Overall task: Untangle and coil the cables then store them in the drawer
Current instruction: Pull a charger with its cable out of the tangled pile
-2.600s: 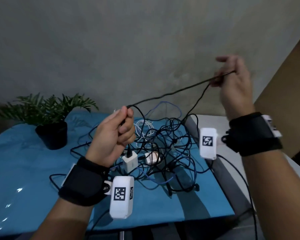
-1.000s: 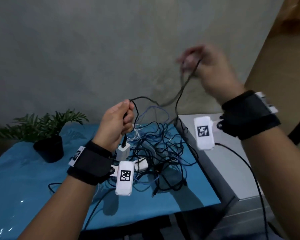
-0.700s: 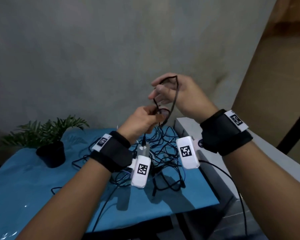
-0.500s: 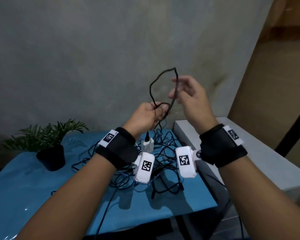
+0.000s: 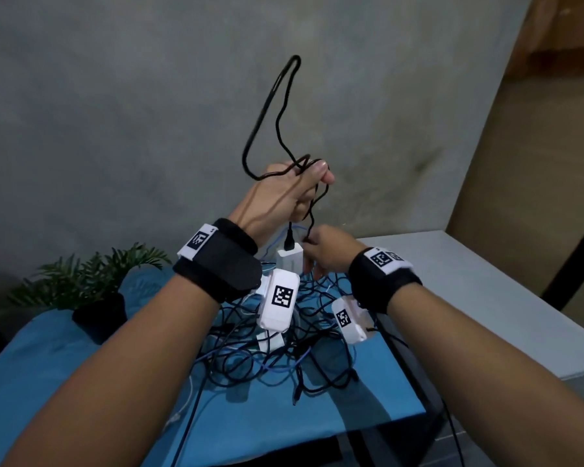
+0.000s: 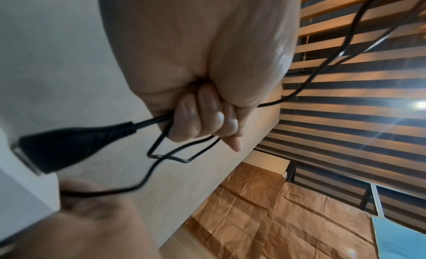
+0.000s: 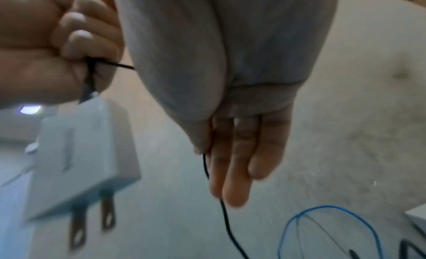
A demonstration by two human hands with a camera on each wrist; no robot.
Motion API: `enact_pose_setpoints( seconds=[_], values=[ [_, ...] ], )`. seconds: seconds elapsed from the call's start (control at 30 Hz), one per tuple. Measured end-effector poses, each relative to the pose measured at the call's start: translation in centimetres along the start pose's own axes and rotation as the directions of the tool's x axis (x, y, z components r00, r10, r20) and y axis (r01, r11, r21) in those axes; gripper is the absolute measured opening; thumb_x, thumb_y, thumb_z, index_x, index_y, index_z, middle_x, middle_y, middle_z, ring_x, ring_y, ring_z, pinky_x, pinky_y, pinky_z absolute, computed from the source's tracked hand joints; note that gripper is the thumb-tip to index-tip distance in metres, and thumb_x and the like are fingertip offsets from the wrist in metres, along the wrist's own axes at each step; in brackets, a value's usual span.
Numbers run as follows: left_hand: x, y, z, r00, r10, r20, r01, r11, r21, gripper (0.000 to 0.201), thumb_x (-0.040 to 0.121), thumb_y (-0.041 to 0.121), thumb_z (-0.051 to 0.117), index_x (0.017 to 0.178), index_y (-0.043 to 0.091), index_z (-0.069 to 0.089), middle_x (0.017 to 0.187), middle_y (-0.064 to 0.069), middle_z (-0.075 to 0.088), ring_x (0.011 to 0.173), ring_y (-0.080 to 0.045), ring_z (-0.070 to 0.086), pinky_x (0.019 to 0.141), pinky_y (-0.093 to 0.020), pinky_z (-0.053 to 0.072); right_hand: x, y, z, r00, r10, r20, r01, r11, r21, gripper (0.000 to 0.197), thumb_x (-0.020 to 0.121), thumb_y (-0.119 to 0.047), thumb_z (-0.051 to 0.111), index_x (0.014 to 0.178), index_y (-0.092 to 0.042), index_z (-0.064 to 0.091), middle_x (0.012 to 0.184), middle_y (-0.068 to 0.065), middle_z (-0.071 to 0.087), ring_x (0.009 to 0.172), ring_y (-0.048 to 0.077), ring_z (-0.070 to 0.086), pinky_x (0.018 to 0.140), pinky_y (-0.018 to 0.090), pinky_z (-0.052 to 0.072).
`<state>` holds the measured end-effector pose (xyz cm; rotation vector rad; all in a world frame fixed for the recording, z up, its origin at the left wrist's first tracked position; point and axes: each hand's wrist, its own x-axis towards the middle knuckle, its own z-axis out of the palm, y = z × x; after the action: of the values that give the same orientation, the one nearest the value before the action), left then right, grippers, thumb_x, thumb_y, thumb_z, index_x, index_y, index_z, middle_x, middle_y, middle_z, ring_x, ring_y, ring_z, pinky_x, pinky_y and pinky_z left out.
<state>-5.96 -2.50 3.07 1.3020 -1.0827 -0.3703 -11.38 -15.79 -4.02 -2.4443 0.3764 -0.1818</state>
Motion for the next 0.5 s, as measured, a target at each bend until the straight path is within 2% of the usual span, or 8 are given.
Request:
enact_pose_setpoints(
  seconds=[0.07,0.13,0.2,0.27,0.3,0.37,0.43,0.5],
  values=[
    [0.1,0.2,-0.1,1.000,0.014,-0.012,-0.014,1.000,0.007,0.024,0.107,0.027,0.051,0.094,0.012,0.064,0.063,0.003,0.023,0.052,-0.009,0.019,0.048,-0.023,0.017,1.0,0.3,-0.3,0.982,-0.012,-0.186,0.034,0.993,0.114,0.030,0.104,-0.020,0.049,0.083,-0.004,0.063,0.073,0.012,0.074,0.054,0.026,0.067,0.054,0.028,0.047],
    [0.6,0.3,-0.5,0.999,0.029,-0.035,-0.029,0.999,0.015,0.024,0.108,0.025,0.048,0.101,0.006,0.062,0.062,0.003,0.022,0.049,-0.008,0.018,0.046,-0.020,0.018,1.9,0.6,-1.3,0.930,-0.026,-0.367,0.116,0.967,0.226,0.028,0.102,-0.016,0.050,0.078,-0.006,0.059,0.073,0.014,0.073,0.050,0.026,0.065,0.050,0.027,0.045],
    [1.1,0.0,-1.0,0.997,0.045,-0.055,-0.043,0.998,0.035,0.025,0.108,0.025,0.048,0.104,0.005,0.062,0.059,0.007,0.026,0.047,-0.007,0.020,0.044,-0.020,0.019,2.5,0.6,-2.3,0.875,-0.031,-0.483,0.192,0.938,0.288,0.030,0.102,-0.014,0.049,0.073,-0.012,0.058,0.072,0.015,0.072,0.049,0.023,0.064,0.047,0.023,0.044],
    [1.6,-0.8,-1.4,0.995,0.040,-0.087,-0.034,0.998,0.061,0.025,0.108,0.026,0.048,0.104,0.006,0.063,0.056,0.010,0.030,0.047,-0.007,0.022,0.045,-0.020,0.020,2.8,0.2,-3.4,0.808,-0.006,-0.589,0.280,0.883,0.376,0.029,0.102,-0.016,0.051,0.075,-0.016,0.061,0.070,0.013,0.071,0.054,0.027,0.067,0.048,0.023,0.045],
    [1.8,-1.3,-1.6,0.994,0.034,-0.107,-0.027,0.997,0.069,0.025,0.108,0.026,0.048,0.104,0.006,0.064,0.056,0.012,0.031,0.047,-0.007,0.023,0.045,-0.021,0.020,2.9,-0.1,-3.9,0.782,-0.004,-0.623,0.328,0.854,0.405,0.027,0.101,-0.016,0.053,0.077,-0.017,0.063,0.069,0.010,0.070,0.056,0.029,0.068,0.049,0.023,0.046],
    [2.0,-2.5,-2.0,0.988,0.028,-0.153,-0.014,0.995,0.095,0.024,0.107,0.026,0.050,0.103,0.007,0.064,0.055,0.014,0.033,0.047,-0.006,0.025,0.044,-0.020,0.023,3.0,-0.7,-4.6,0.774,-0.054,-0.631,0.387,0.829,0.405,0.021,0.101,-0.015,0.056,0.083,-0.013,0.065,0.070,0.007,0.070,0.062,0.028,0.070,0.052,0.023,0.049],
    [2.2,-3.8,-2.3,0.983,-0.009,-0.185,0.034,0.990,0.136,0.017,0.104,0.028,0.057,0.093,0.018,0.064,0.054,0.016,0.036,0.047,-0.006,0.028,0.045,-0.021,0.025,3.1,-1.4,-5.1,0.778,-0.122,-0.616,0.430,0.820,0.379,0.018,0.102,-0.013,0.055,0.090,-0.005,0.065,0.072,0.008,0.071,0.064,0.023,0.071,0.059,0.028,0.056],
    [2.1,-5.1,-2.3,0.981,-0.102,-0.165,0.129,0.979,0.159,0.018,0.097,0.036,0.066,0.082,0.028,0.062,0.054,0.016,0.036,0.045,-0.006,0.028,0.045,-0.023,0.024,3.4,-2.2,-6.1,0.777,-0.125,-0.617,0.461,0.782,0.420,0.016,0.104,-0.008,0.050,0.093,-0.001,0.059,0.072,0.010,0.068,0.057,0.014,0.067,0.058,0.023,0.054]
  ],
)
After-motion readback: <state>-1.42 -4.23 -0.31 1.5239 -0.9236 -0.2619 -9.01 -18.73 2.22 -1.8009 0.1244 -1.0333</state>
